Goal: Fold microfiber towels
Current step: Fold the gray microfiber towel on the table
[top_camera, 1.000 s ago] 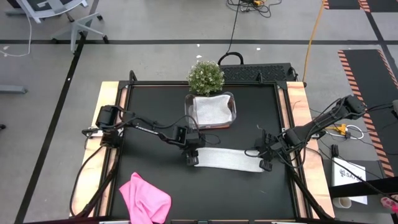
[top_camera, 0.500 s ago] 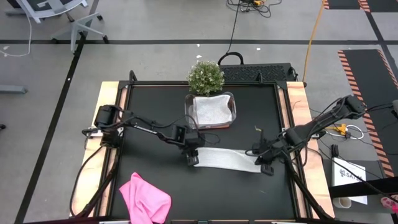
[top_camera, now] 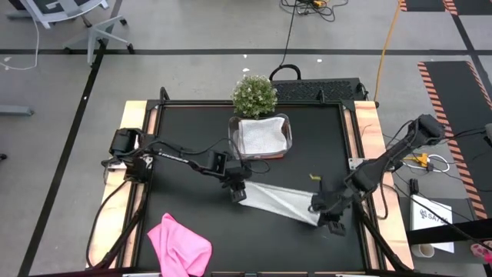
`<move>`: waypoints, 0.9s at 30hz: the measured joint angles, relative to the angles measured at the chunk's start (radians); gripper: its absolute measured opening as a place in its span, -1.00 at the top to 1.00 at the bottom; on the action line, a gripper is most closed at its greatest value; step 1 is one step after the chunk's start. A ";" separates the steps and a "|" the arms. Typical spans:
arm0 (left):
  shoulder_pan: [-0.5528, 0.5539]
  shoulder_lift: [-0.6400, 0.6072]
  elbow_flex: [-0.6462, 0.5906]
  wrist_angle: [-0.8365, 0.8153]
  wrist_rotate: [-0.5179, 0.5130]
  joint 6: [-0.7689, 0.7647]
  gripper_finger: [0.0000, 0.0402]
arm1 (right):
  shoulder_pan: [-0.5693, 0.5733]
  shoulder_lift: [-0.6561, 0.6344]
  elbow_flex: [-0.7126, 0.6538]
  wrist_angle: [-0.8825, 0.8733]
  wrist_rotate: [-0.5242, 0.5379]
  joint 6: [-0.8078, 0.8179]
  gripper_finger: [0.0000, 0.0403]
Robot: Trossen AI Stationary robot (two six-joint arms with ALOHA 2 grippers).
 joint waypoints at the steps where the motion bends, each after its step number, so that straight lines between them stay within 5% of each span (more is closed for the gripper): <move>1: 0.001 -0.008 -0.001 -0.018 -0.001 -0.001 0.25 | 0.020 0.031 0.000 0.009 0.000 0.001 1.00; 15: 0.006 -0.023 -0.001 0.000 -0.071 -0.009 0.24 | 0.121 0.355 0.000 0.232 0.004 -0.095 1.00; 27: 0.059 -0.023 -0.001 0.032 -0.075 0.007 0.24 | 0.120 0.184 0.000 0.291 0.068 -0.024 0.89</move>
